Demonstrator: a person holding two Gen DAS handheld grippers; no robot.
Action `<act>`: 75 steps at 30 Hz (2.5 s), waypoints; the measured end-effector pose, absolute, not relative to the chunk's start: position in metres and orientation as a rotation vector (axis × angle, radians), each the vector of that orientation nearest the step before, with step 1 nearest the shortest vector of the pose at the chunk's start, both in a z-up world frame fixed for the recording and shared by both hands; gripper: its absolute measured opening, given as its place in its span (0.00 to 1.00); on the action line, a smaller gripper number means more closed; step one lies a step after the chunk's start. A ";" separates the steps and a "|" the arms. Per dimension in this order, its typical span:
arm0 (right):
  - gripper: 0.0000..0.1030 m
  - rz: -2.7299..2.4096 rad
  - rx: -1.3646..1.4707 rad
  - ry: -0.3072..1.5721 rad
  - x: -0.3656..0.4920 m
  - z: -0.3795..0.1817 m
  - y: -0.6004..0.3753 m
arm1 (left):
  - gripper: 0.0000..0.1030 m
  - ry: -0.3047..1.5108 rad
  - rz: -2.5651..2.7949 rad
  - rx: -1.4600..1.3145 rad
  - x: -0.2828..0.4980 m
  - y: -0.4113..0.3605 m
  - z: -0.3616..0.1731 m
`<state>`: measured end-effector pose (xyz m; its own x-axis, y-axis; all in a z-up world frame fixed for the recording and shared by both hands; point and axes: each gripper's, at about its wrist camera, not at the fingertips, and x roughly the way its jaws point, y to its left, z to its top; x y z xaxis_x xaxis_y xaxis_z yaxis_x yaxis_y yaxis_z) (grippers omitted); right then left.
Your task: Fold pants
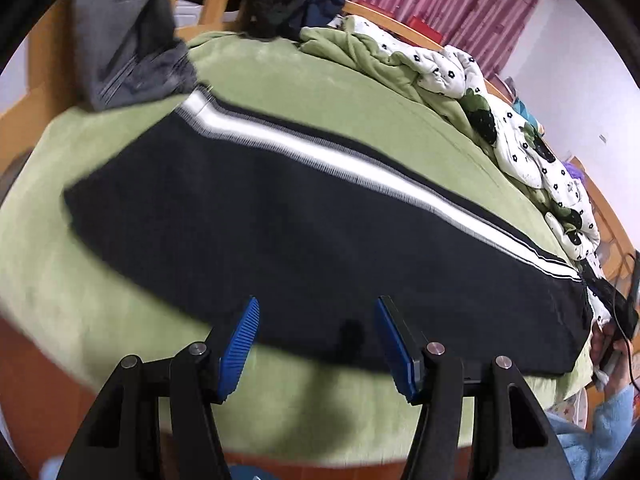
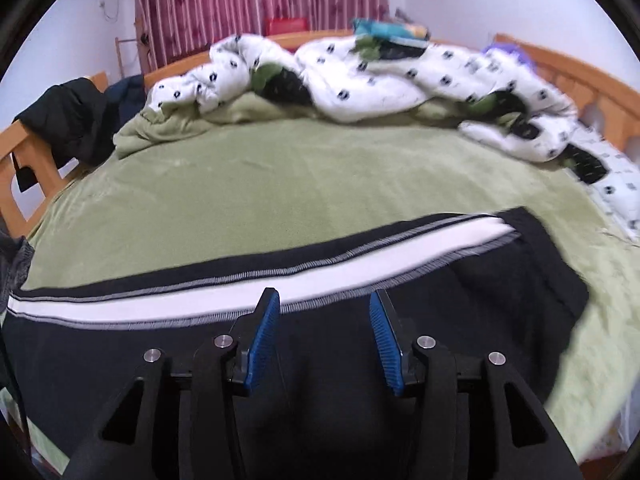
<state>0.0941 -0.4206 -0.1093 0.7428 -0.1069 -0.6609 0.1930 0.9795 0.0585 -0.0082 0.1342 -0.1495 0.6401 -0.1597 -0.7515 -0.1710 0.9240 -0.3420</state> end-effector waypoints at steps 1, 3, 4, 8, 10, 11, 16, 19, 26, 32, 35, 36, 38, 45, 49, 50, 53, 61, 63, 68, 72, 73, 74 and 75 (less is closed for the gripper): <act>0.45 -0.203 0.125 0.723 0.082 -0.109 -0.419 | 0.55 0.877 -0.005 -0.438 -0.019 0.135 -0.153; 0.45 -0.238 0.171 0.749 0.063 -0.112 -0.420 | 0.54 0.878 -0.052 -0.516 -0.032 0.139 -0.161; 0.45 -0.221 0.242 0.763 0.050 -0.116 -0.421 | 0.54 0.878 -0.074 -0.550 -0.036 0.142 -0.166; 0.45 -0.196 0.251 0.793 0.024 -0.114 -0.406 | 0.54 0.830 -0.054 -0.626 -0.038 0.160 -0.180; 0.45 -0.215 0.223 0.760 0.014 -0.108 -0.396 | 0.52 0.823 -0.023 -0.666 -0.032 0.175 -0.189; 0.46 -0.219 0.217 0.748 0.010 -0.107 -0.392 | 0.50 0.825 -0.029 -0.700 -0.028 0.182 -0.193; 0.50 -0.202 0.290 0.747 0.012 -0.106 -0.388 | 0.40 0.797 0.000 -0.816 -0.013 0.213 -0.198; 0.50 -0.196 0.312 0.749 0.019 -0.110 -0.386 | 0.35 0.789 0.022 -0.869 -0.001 0.228 -0.201; 0.50 -0.173 0.295 0.808 0.030 -0.126 -0.374 | 0.27 0.798 0.097 -0.845 0.024 0.250 -0.196; 0.50 -0.172 0.251 0.801 0.022 -0.123 -0.373 | 0.23 0.741 0.150 -0.924 0.029 0.268 -0.207; 0.50 -0.162 0.251 0.783 0.015 -0.126 -0.380 | 0.14 0.745 0.188 -0.983 0.029 0.277 -0.205; 0.50 -0.166 0.256 0.787 0.013 -0.130 -0.384 | 0.14 0.748 0.207 -0.971 0.029 0.276 -0.203; 0.50 -0.165 0.269 0.835 0.013 -0.132 -0.392 | 0.10 0.783 0.268 -0.831 0.035 0.265 -0.189; 0.50 -0.133 0.275 0.758 -0.016 -0.118 -0.420 | 0.09 0.685 0.321 -0.319 0.052 0.160 -0.091; 0.50 -0.150 0.293 0.730 -0.026 -0.121 -0.440 | 0.09 0.632 0.207 -0.039 0.060 0.057 -0.050; 0.50 -0.154 0.319 0.741 -0.026 -0.125 -0.447 | 0.09 0.621 0.160 0.035 0.060 0.025 -0.045; 0.50 -0.102 0.427 0.781 -0.029 -0.125 -0.466 | 0.09 0.627 0.049 0.182 0.057 -0.055 -0.047; 0.50 -0.107 0.495 0.719 -0.040 -0.124 -0.485 | 0.09 0.823 -0.231 0.152 0.040 -0.180 -0.127; 0.50 -0.101 0.508 0.729 -0.035 -0.130 -0.485 | 0.11 0.880 -0.189 0.194 0.034 -0.200 -0.155; 0.50 -0.039 0.479 0.743 -0.029 -0.120 -0.464 | 0.34 0.846 -0.253 0.184 0.016 -0.196 -0.149; 0.50 0.026 0.407 0.749 -0.018 -0.112 -0.433 | 0.52 0.869 -0.339 0.075 0.000 -0.160 -0.127; 0.50 0.062 0.413 0.755 -0.014 -0.114 -0.425 | 0.57 0.862 -0.350 0.051 -0.003 -0.147 -0.124; 0.50 0.096 0.422 0.761 -0.011 -0.116 -0.419 | 0.59 0.853 -0.365 0.015 -0.011 -0.130 -0.119; 0.50 0.136 0.430 0.771 -0.005 -0.122 -0.409 | 0.60 0.851 -0.364 -0.010 -0.011 -0.119 -0.121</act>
<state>-0.0053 -0.4087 -0.1215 0.7131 0.2735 -0.6455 0.0367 0.9049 0.4240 -0.0106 -0.1188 -0.1207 0.6017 -0.3180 -0.7327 0.3102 0.9384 -0.1525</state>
